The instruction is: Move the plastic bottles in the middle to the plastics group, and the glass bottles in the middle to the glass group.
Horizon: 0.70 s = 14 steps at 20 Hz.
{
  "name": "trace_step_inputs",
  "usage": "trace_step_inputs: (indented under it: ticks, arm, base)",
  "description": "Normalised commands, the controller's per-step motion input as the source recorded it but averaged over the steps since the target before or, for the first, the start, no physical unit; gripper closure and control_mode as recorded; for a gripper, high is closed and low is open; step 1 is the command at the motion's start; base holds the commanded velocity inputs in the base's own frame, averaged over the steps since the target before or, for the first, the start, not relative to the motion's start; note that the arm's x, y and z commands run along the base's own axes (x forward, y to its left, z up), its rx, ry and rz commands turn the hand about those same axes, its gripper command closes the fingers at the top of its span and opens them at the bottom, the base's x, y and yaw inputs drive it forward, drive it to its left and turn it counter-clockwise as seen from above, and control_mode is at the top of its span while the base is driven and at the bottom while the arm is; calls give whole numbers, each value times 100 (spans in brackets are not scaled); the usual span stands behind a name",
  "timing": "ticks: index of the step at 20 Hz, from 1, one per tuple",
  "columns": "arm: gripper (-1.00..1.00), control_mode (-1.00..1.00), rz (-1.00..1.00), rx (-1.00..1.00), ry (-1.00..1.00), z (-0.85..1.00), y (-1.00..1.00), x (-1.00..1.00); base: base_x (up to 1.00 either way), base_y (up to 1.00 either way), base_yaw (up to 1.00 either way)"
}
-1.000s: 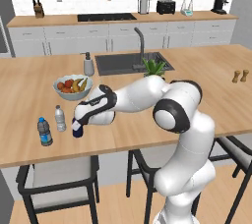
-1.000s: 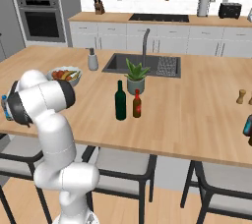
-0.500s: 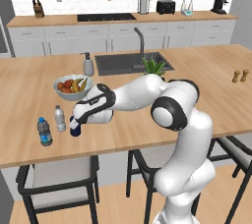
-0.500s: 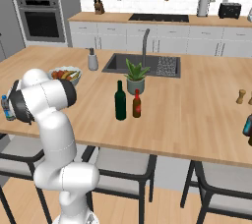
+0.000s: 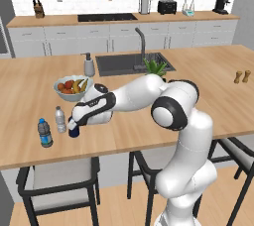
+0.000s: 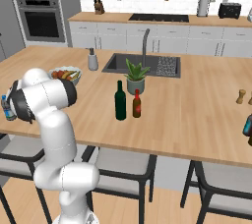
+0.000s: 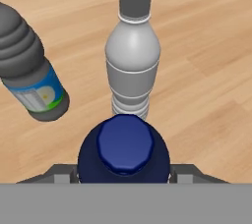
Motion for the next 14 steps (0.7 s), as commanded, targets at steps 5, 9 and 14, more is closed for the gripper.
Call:
trace_step_inputs:
  ticks: [5,9,14]
  arm:
    - [-100,-100,0,-2,0,28,0,-4]
    - [-100,-100,0,0,0,49,0,0]
    - [-100,-100,-5,2,0,63,-19,-7]
  base:
    - [0,0,0]
    - [0,0,0]
    - [0,0,0]
